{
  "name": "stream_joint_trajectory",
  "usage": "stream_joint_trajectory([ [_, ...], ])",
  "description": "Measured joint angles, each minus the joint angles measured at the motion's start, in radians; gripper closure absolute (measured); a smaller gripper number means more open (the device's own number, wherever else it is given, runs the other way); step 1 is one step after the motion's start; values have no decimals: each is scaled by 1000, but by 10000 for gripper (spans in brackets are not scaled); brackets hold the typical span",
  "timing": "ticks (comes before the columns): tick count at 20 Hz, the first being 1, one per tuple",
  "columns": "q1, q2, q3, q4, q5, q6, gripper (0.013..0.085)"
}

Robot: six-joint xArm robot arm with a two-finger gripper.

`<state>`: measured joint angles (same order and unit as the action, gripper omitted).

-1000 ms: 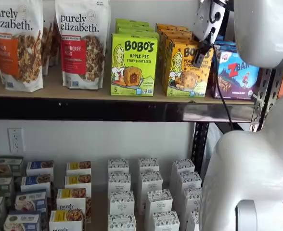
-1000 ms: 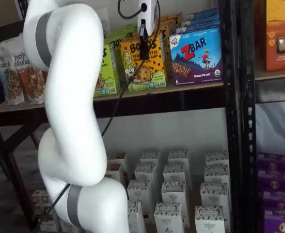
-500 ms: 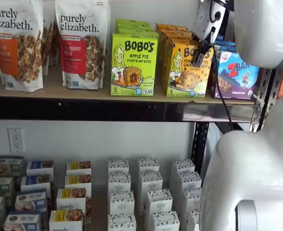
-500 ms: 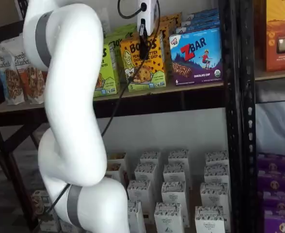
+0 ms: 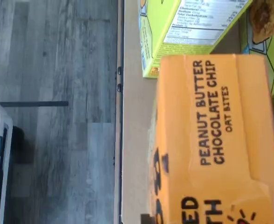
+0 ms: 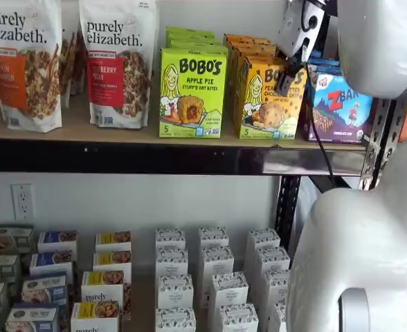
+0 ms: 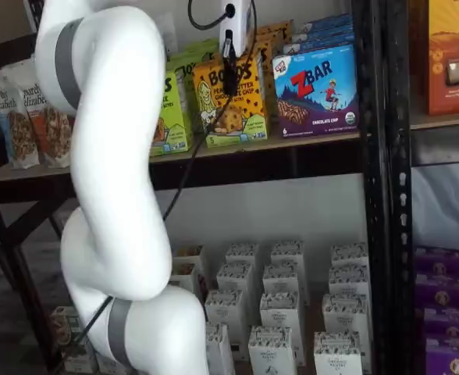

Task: Pick up the orange box on the top shelf, the fifth box from the left

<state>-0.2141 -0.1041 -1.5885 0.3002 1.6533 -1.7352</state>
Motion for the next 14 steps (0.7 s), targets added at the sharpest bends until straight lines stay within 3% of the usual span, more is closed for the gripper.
stream_joint_trajectory([
  [6, 3, 1, -1, 3, -2, 3, 650],
  [14, 7, 3, -5, -14, 10, 5, 650],
])
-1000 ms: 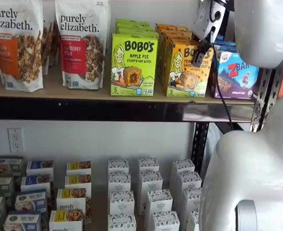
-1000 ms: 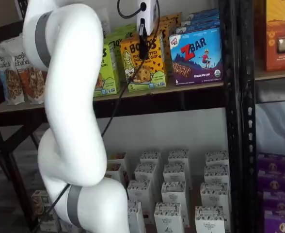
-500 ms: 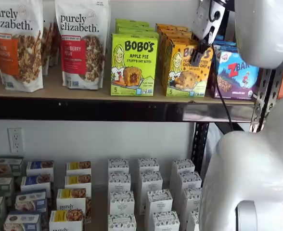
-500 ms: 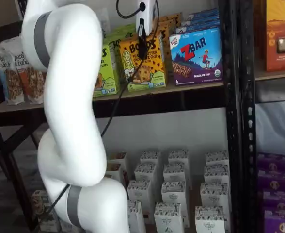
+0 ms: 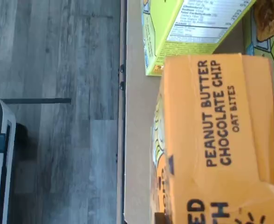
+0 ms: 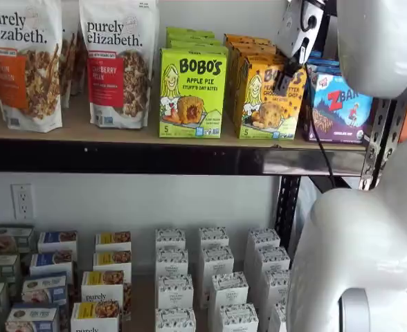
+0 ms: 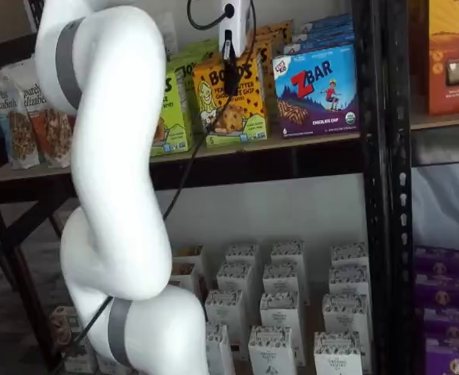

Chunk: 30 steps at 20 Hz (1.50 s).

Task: Pick up the orange box on the top shelf, the fifth box from the left

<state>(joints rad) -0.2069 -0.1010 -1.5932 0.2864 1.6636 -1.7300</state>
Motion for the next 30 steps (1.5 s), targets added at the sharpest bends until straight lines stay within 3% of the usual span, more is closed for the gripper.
stream_joint_trajectory([
  [12, 0, -82, 59, 4, 29, 8, 650],
  [25, 14, -265, 279, -54, -17, 2, 650],
  [27, 6, -279, 294, -46, -3, -3, 650],
  [30, -22, -272, 271, 3, 58, -17, 650],
])
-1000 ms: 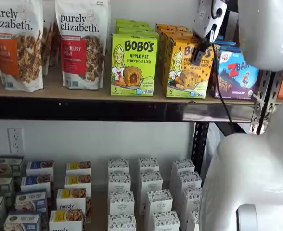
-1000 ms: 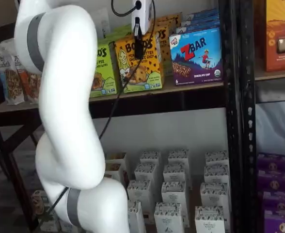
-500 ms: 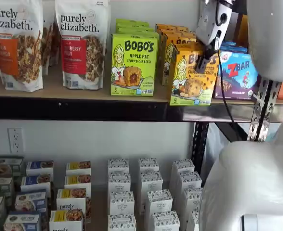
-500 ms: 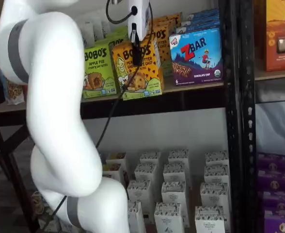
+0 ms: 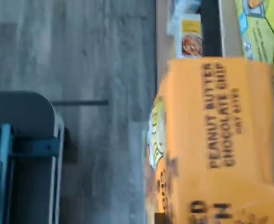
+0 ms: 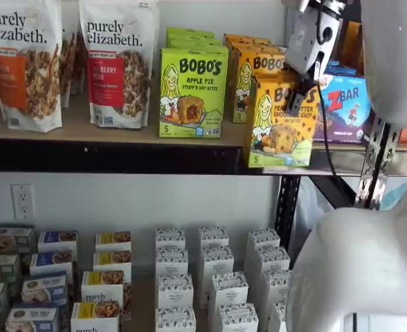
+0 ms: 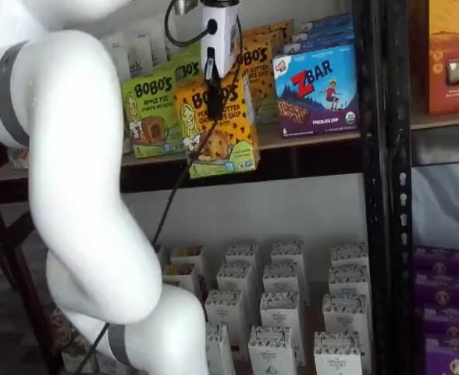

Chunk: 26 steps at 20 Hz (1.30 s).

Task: Pick up the orange box on the top shelf, the fifth box from the left

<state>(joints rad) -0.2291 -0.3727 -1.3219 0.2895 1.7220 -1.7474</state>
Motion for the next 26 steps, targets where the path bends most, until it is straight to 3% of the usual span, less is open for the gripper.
stream_joint_trajectory([
  [3, -20, 9, -39, 32, 52, -5, 650],
  [8, -30, -3, -61, 27, 80, -6, 650],
  [26, -56, -125, 53, -19, 98, -40, 650],
])
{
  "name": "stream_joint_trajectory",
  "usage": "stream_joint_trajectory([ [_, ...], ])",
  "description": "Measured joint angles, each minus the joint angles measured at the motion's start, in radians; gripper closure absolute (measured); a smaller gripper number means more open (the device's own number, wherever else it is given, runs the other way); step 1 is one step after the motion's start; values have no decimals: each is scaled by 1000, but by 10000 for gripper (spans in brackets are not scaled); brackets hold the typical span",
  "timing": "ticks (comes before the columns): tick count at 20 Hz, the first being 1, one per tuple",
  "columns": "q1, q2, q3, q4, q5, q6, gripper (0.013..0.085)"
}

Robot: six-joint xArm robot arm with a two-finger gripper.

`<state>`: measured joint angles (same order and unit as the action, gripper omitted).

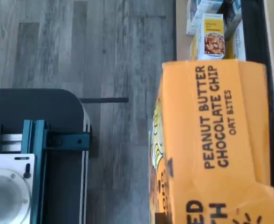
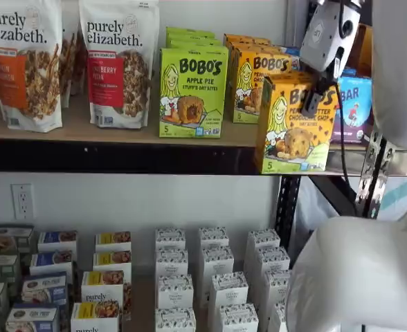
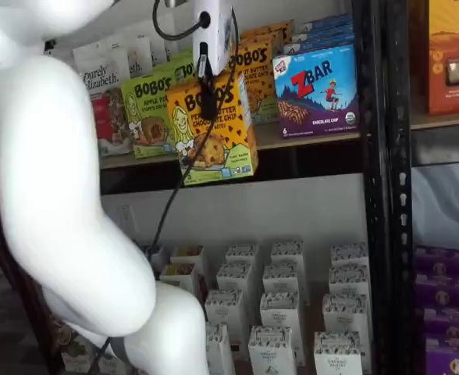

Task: Pick up the orange box on the top shelf, the fifth box from the left

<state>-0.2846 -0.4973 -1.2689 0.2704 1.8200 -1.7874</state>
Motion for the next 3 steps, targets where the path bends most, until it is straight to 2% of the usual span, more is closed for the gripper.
stream_joint_trajectory([
  [3, -17, -7, 11, 12, 16, -13, 650],
])
